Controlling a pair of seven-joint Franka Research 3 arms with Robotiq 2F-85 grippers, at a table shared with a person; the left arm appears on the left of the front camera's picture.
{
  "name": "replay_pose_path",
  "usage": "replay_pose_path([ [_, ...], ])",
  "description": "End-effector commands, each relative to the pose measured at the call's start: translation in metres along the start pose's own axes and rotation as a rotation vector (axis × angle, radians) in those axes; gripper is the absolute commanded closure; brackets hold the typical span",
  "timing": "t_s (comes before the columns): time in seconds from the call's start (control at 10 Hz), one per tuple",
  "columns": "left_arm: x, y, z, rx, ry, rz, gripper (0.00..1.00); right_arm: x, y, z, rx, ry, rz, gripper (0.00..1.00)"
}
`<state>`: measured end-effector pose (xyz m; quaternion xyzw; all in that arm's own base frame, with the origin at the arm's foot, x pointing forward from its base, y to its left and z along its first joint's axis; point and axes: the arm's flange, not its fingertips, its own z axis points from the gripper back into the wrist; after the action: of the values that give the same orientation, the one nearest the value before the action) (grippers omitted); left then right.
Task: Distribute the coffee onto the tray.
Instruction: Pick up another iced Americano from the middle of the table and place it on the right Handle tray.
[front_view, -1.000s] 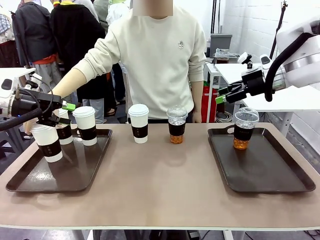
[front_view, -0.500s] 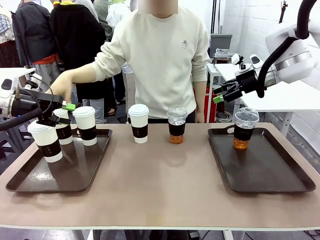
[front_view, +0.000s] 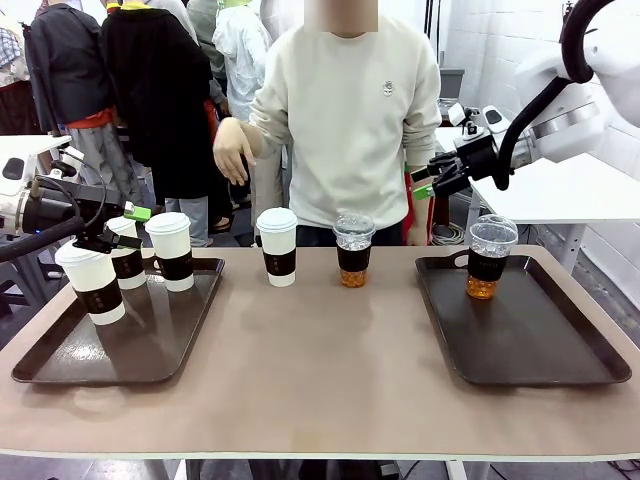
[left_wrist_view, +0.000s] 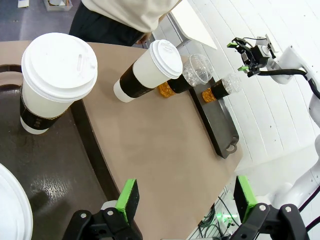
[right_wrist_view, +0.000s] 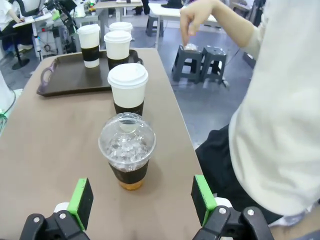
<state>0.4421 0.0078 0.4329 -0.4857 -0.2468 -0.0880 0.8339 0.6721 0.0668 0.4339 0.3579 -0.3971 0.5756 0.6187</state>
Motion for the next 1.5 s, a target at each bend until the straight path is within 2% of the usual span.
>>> replay_pose_path([
  [0.0,-0.002,-0.002,0.001,-0.001,0.001,0.002,0.0,-0.003,-0.017,-0.01,0.023,0.032,0.054,0.0],
  [0.4,-0.002,-0.002,0.001,-0.001,0.001,0.002,0.0,-0.013,-0.027,-0.026,0.038,0.021,0.018,0.0],
  [1.4,-0.002,-0.002,0.001,-0.001,0.001,0.002,0.0,-0.017,-0.019,-0.024,0.032,0.009,0.018,0.0],
])
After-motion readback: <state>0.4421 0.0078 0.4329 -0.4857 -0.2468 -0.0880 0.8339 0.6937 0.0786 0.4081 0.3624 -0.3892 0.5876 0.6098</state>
